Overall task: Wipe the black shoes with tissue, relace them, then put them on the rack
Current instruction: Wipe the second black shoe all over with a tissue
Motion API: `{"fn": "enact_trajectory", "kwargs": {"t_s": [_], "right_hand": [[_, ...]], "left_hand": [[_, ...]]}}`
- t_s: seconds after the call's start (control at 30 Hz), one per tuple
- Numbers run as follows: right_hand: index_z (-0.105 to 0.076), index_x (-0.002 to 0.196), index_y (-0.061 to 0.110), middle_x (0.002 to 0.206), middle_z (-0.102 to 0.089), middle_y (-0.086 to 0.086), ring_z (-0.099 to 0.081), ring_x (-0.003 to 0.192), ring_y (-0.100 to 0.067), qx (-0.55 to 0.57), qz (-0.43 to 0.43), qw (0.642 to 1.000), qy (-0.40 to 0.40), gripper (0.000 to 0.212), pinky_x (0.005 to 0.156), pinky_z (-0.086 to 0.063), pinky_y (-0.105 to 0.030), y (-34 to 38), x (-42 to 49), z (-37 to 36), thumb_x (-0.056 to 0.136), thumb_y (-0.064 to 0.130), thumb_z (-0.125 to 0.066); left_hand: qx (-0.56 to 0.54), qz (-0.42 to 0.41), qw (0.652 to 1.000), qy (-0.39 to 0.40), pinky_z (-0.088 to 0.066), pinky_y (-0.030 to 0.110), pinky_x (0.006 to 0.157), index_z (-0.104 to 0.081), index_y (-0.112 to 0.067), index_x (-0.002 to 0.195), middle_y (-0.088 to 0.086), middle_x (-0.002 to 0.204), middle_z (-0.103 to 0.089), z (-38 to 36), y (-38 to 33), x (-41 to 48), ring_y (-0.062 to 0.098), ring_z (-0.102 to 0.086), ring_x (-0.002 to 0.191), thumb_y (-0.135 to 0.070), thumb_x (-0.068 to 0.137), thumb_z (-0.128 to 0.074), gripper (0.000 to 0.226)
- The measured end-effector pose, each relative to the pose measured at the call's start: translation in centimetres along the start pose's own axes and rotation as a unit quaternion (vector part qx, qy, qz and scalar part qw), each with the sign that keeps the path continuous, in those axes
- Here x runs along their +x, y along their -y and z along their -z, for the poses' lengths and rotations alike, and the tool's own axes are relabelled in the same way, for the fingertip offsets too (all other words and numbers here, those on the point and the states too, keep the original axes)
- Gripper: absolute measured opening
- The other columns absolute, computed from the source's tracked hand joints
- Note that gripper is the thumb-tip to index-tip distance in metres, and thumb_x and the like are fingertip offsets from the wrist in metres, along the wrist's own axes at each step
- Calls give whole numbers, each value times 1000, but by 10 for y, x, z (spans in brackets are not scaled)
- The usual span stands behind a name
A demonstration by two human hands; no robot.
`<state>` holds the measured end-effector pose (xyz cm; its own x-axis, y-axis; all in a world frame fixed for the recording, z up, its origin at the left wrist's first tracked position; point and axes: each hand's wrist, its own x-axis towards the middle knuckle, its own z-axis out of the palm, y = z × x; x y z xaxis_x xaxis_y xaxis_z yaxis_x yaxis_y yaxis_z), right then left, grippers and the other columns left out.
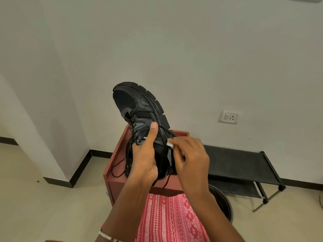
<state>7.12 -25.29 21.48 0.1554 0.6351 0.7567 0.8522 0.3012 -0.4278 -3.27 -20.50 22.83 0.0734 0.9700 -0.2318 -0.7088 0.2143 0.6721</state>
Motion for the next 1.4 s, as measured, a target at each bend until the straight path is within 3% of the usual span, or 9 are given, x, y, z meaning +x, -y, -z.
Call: {"fn": "enact_trajectory", "kwargs": {"t_s": [0.2,0.37,0.5,0.77,0.9,1.0,1.1,1.27,1.4], "right_hand": [[-74,101,12,100,-71,1,-60,94,-16,22,36,999,0,22,84,-43,-16,-3,25,-8,87,-4,-69],[-75,104,12,105,-69,0,-56,103,-7,13,44,998,33,29,94,-40,-10,-20,-31,5,80,-5,-77],[-75,104,11,101,-69,-1,-58,99,-8,-2,38,999,30,26,93,-42,-9,-24,-35,6,81,-1,-76],[-73,104,16,103,-70,3,-59,98,-14,17,43,998,42,19,84,-47,-21,-17,21,-7,92,4,-66],[-75,105,14,105,-69,1,-59,103,-13,24,46,998,38,27,93,-44,-16,-27,-24,4,85,-3,-73],[-75,109,14,105,-68,1,-60,102,-12,15,34,999,37,37,93,-45,-13,-34,-56,10,78,-7,-79],[-75,109,12,103,-69,0,-60,100,-11,1,28,999,27,37,92,-44,-12,-34,-53,8,77,-7,-80],[-76,105,11,102,-71,-2,-62,98,-17,-1,37,999,22,27,89,-51,-24,-20,-9,-2,83,-5,-75],[-74,108,13,105,-70,0,-60,100,-16,-2,44,999,14,27,88,-51,-27,-17,1,-6,86,-2,-72]], "left_hand": [[0,-8,1000,14,-50,53,99,-66,-14,125,16,120,-70,2,2,4,35,-68,109,-43,61,-93,75],[-11,-29,998,-50,-57,53,88,-65,-14,123,11,108,-75,10,-11,10,30,-74,96,-33,77,-82,53],[-13,6,999,-47,-57,51,87,-68,-13,117,12,106,-76,11,-9,9,30,-75,92,-37,81,-78,45],[-19,38,999,-14,-52,53,96,-64,-11,127,17,120,-70,4,5,8,37,-69,106,-47,58,-93,83],[-16,50,998,-41,-56,52,89,-70,-11,109,15,103,-76,10,-6,8,33,-74,94,-43,81,-76,43],[-15,46,998,-51,-58,50,83,-71,-13,100,10,93,-78,12,-8,7,28,-76,82,-42,86,-73,32],[-14,63,997,-45,-58,44,72,-70,-12,97,10,85,-78,8,-7,6,25,-76,72,-42,88,-70,31],[-4,24,999,-43,-56,56,89,-66,-12,123,15,112,-74,2,-4,4,34,-73,97,-39,77,-82,56],[-15,32,999,-34,-56,54,90,-68,-10,117,15,104,-76,-4,-8,1,33,-74,94,-37,83,-77,44]]}}
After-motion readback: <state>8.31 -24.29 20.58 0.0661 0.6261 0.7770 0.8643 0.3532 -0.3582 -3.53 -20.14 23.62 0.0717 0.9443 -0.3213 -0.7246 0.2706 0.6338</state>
